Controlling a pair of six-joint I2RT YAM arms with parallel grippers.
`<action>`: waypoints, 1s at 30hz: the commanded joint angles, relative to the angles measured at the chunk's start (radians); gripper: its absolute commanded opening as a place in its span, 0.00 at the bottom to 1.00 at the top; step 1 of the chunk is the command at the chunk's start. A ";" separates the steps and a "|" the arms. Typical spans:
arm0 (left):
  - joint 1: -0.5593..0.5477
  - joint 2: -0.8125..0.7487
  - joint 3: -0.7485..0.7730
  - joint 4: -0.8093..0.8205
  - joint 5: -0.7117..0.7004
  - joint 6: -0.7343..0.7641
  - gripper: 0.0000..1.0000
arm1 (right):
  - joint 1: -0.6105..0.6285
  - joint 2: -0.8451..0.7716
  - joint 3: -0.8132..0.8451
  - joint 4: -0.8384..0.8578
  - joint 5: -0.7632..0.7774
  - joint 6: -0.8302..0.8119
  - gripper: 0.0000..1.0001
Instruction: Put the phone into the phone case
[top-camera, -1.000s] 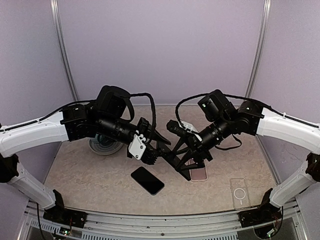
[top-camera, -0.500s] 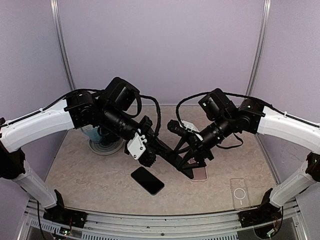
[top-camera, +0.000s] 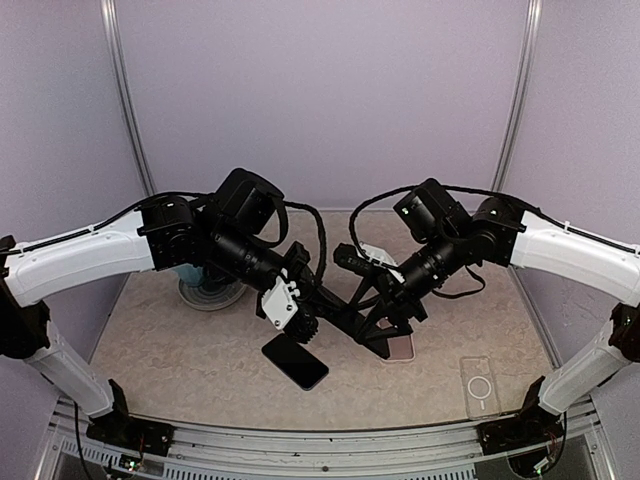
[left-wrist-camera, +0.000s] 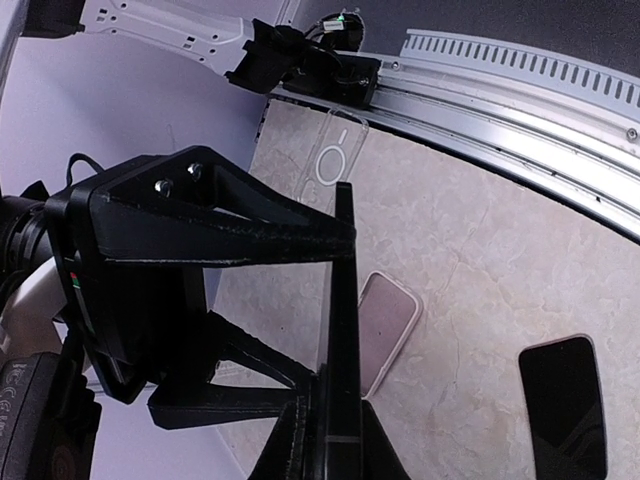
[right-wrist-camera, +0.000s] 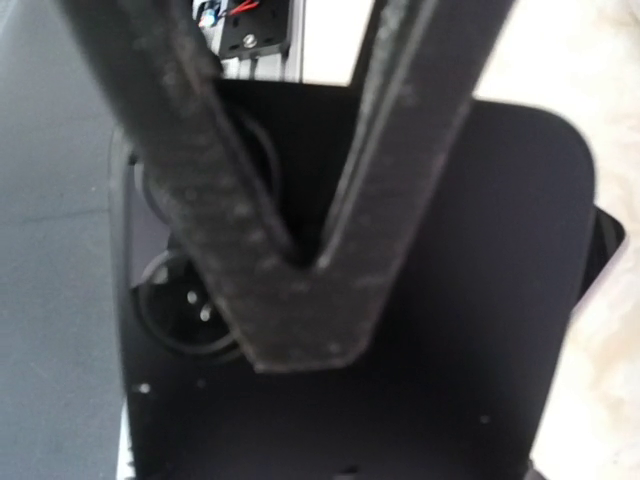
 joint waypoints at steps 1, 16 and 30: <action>-0.022 -0.010 -0.004 0.091 0.025 -0.081 0.00 | -0.007 -0.008 0.036 0.109 -0.030 0.004 0.38; 0.009 0.012 -0.024 0.146 -0.161 -0.375 0.00 | -0.007 -0.138 -0.098 0.217 0.304 0.105 0.99; 0.075 0.130 0.056 0.073 -0.159 -0.674 0.00 | -0.008 -0.330 -0.504 0.796 0.475 0.046 0.77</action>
